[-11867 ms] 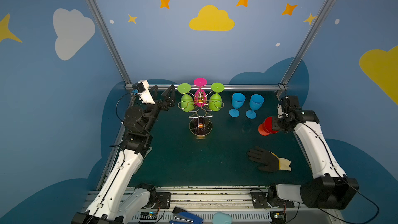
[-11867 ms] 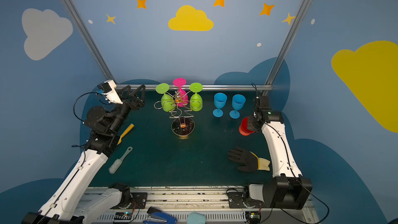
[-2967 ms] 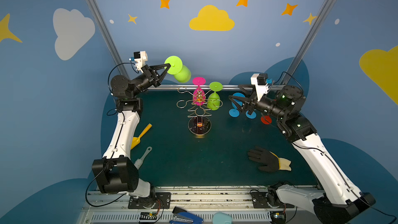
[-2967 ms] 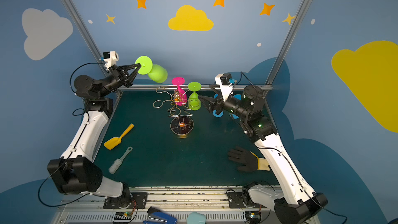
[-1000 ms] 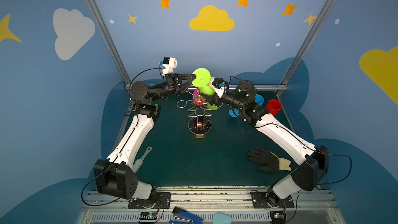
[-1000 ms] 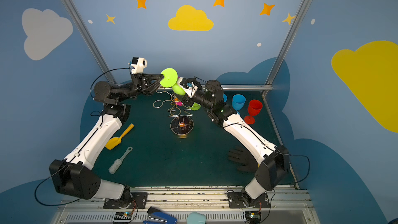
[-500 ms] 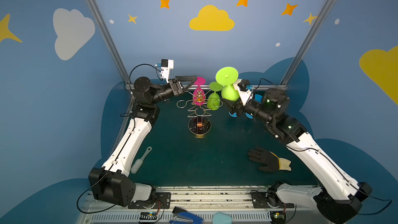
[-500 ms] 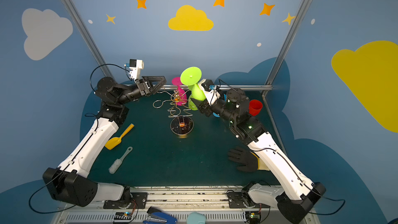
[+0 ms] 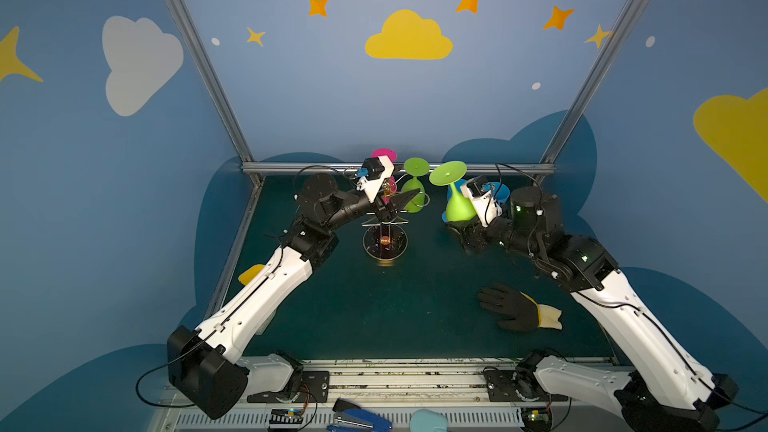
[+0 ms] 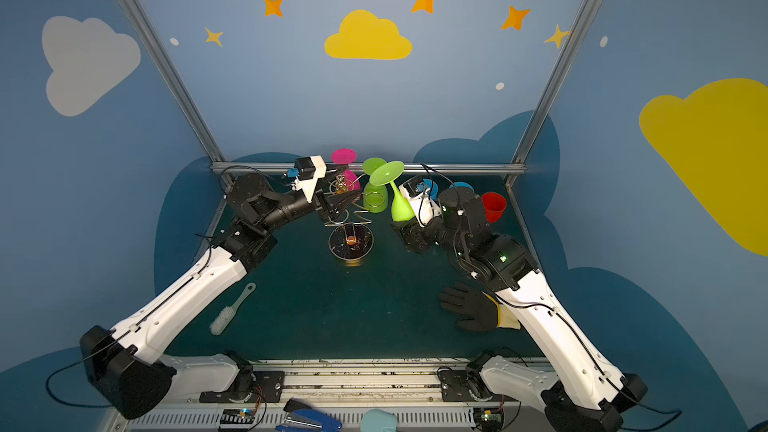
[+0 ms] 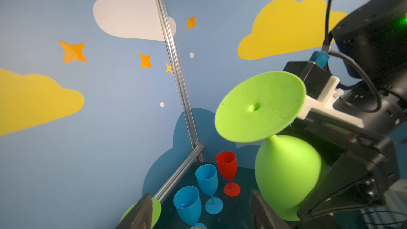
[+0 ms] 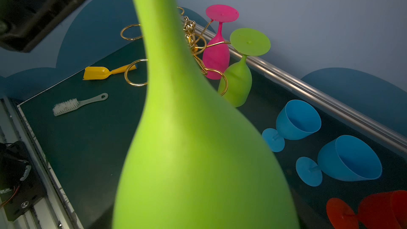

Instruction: Take the wine glass off the wine glass rack

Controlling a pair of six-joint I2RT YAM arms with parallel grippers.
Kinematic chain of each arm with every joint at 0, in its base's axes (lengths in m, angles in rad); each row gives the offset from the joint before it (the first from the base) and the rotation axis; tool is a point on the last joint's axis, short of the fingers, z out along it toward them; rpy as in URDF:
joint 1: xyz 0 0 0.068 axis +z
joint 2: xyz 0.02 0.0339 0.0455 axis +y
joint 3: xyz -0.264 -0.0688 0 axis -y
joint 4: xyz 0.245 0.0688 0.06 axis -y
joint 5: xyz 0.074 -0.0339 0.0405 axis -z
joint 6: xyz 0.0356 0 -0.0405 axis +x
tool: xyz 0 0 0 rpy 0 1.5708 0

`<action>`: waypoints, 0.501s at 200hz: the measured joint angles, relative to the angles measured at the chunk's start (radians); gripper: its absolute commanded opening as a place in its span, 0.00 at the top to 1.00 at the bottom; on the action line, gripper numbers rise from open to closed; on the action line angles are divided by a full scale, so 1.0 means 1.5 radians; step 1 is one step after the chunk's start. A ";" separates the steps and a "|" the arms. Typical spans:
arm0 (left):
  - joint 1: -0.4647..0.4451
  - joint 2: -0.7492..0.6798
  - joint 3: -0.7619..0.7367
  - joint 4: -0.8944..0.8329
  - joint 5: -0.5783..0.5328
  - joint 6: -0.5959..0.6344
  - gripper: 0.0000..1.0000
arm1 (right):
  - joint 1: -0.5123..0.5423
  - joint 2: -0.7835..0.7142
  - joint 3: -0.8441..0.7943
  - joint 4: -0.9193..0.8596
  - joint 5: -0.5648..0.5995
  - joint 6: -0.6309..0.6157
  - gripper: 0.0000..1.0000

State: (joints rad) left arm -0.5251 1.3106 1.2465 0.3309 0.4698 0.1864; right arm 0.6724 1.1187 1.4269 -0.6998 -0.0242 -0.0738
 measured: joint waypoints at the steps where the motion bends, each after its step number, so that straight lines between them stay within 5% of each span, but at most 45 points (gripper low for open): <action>1: -0.001 0.001 0.000 0.000 -0.001 0.006 0.34 | 0.000 0.001 0.001 -0.001 -0.001 0.001 0.72; 100: -0.040 0.007 0.002 -0.002 -0.041 0.178 0.54 | 0.029 0.070 0.032 -0.043 -0.050 0.012 0.75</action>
State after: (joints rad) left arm -0.5846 1.3205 1.2491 0.3279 0.4088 0.4530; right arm 0.7162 1.2232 1.4742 -0.7643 -0.0994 -0.0559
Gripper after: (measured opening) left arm 0.501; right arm 0.731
